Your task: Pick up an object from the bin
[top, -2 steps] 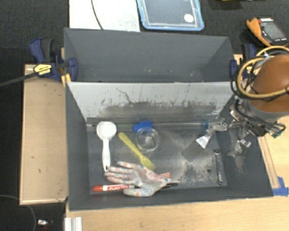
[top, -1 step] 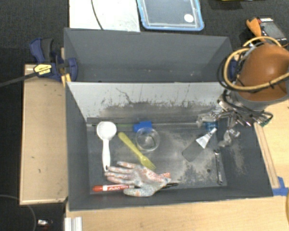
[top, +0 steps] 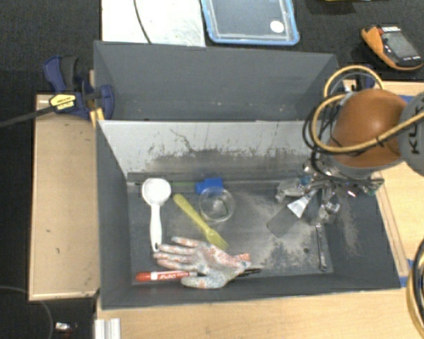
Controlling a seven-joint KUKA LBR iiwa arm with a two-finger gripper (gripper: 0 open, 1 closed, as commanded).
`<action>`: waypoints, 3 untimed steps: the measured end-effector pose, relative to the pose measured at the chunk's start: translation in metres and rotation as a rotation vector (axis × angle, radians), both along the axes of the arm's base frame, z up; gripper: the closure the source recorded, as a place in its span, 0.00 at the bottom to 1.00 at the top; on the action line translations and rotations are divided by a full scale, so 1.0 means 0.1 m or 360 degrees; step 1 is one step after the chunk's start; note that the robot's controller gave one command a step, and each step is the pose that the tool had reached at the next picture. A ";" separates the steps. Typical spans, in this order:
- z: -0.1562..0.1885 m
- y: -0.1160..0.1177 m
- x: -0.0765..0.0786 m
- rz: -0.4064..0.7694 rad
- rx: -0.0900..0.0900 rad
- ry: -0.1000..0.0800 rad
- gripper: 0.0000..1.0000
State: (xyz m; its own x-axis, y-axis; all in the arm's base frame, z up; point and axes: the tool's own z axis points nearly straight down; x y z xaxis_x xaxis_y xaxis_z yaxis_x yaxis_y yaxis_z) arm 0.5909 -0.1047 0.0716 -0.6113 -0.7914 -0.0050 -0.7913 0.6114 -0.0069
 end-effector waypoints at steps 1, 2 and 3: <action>-0.01 -0.11 0.01 0.0019 0.0003 -0.0006 1.00; -0.01 -0.11 0.01 0.0019 0.0003 -0.0006 1.00; 0.01 -0.11 0.01 0.0018 0.0004 -0.0007 1.00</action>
Offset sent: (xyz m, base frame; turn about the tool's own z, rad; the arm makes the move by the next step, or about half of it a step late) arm 0.0000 0.0000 0.0000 0.0000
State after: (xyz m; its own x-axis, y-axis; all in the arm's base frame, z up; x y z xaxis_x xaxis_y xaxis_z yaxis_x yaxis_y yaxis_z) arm 0.5921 -0.1160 0.0723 -0.6025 -0.7980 -0.0096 -0.7980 0.6026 -0.0091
